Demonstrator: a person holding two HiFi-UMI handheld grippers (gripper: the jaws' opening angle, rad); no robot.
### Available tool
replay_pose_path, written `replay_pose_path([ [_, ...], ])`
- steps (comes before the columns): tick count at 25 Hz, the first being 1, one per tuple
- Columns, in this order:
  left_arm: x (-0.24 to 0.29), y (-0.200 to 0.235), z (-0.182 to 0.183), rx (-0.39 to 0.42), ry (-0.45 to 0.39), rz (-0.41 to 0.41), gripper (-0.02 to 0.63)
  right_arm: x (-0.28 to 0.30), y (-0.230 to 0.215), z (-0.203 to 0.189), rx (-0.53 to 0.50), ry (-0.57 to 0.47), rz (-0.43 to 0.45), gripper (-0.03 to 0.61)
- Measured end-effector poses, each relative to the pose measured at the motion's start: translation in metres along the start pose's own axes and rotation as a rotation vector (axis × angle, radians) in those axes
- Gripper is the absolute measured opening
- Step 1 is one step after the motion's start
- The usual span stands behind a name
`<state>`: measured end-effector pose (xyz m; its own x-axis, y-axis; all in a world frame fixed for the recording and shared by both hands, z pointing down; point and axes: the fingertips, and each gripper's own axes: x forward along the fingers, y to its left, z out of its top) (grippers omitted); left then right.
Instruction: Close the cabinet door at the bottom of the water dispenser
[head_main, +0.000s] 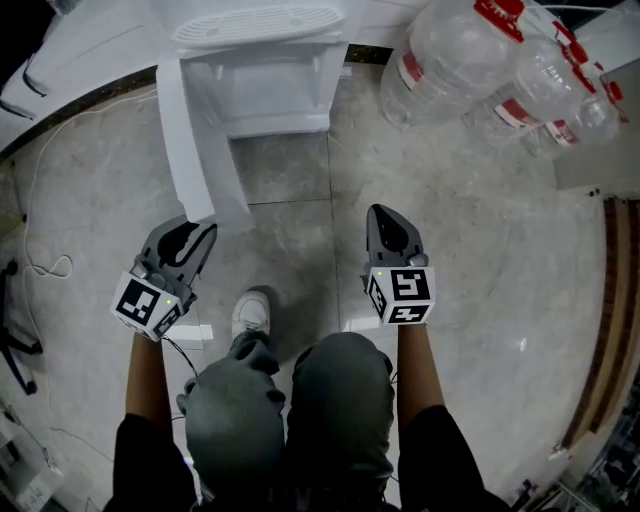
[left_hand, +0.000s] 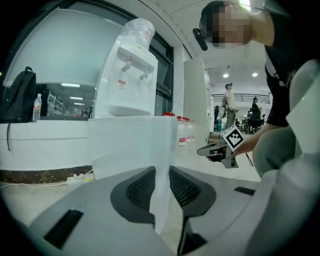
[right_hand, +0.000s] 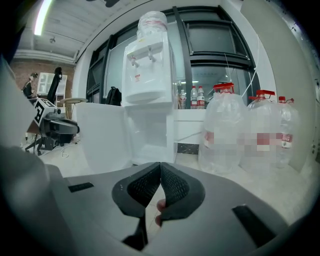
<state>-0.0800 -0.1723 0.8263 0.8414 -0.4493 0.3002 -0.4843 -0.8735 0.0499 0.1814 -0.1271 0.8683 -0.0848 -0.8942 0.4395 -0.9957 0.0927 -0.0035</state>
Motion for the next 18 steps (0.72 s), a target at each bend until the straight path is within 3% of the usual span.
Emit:
replay_pose_path([
  [11,0.104,-0.035,0.03,0.053,-0.03,-0.158,0.084,-0.011,-0.047,-0.012,0.022,0.027,-0.075,0.014],
  [18,0.173,-0.031,0.038,0.092,-0.028,-0.235,0.112,-0.007,-0.077,-0.022,0.046,0.04,-0.127,0.014],
])
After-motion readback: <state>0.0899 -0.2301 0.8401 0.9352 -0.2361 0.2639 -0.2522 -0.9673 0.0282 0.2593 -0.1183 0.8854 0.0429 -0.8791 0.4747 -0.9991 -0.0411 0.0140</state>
